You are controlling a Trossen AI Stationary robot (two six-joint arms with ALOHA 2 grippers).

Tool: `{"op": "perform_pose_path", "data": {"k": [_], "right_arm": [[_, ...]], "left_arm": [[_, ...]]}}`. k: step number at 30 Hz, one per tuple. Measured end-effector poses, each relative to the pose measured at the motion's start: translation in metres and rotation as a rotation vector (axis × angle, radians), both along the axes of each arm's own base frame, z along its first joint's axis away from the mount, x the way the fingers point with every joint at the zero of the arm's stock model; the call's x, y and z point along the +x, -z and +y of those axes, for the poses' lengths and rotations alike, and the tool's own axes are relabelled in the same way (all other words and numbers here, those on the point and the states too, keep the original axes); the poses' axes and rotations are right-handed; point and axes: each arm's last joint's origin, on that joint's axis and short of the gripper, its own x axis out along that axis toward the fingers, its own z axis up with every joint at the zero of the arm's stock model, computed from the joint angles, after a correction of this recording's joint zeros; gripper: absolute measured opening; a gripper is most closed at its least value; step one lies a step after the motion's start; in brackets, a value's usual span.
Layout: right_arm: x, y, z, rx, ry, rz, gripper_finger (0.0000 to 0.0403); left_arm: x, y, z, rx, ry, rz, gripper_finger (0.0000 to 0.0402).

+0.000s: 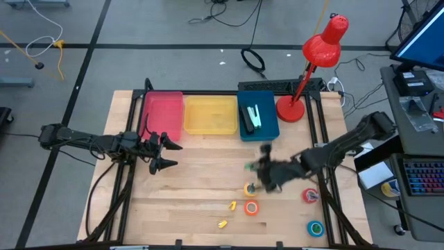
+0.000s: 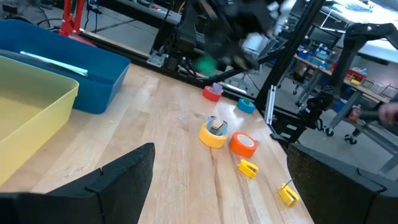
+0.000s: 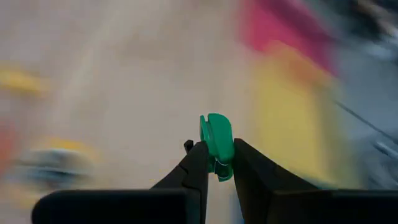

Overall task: Pick and place Stapler, Stapler remover, tape
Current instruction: Put the left green small stapler into the blue bin

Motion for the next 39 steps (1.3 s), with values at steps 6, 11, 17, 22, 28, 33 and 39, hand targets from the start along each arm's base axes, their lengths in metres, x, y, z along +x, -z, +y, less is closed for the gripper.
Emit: {"op": "perform_pose_path", "data": {"k": [6, 11, 17, 22, 28, 33, 39], "right_arm": [[-0.003, -0.005, -0.078, -0.123, 0.371, 0.072, 0.0045], [-0.006, 0.010, -0.138, -0.026, 0.520, 0.218, 0.0045], [-0.015, 0.036, -0.179, 0.148, 0.599, 0.412, 0.0045], [-0.011, 0.052, -0.186, 0.191, 0.574, 0.490, 0.0045], [-0.006, 0.066, -0.188, 0.170, 0.532, 0.564, 0.0045], [-0.004, 0.067, -0.189, 0.156, 0.510, 0.561, 0.0061], [-0.002, 0.066, -0.189, 0.151, 0.503, 0.549, 0.0102]], "left_arm": [[0.000, 0.000, 0.000, -0.001, 0.000, -0.003, 0.0363], [0.000, 0.000, 0.000, -0.006, 0.000, -0.003, 0.0363], [0.000, 0.000, 0.000, -0.023, -0.002, 0.000, 0.0363], [0.000, 0.000, 0.001, -0.021, -0.028, 0.000, 0.0363], [0.000, 0.000, 0.001, -0.025, -0.029, 0.000, 0.0363], [0.000, 0.000, 0.001, -0.025, -0.029, 0.001, 0.0363], [0.000, 0.000, 0.001, -0.024, -0.029, 0.003, 0.0363]]}}
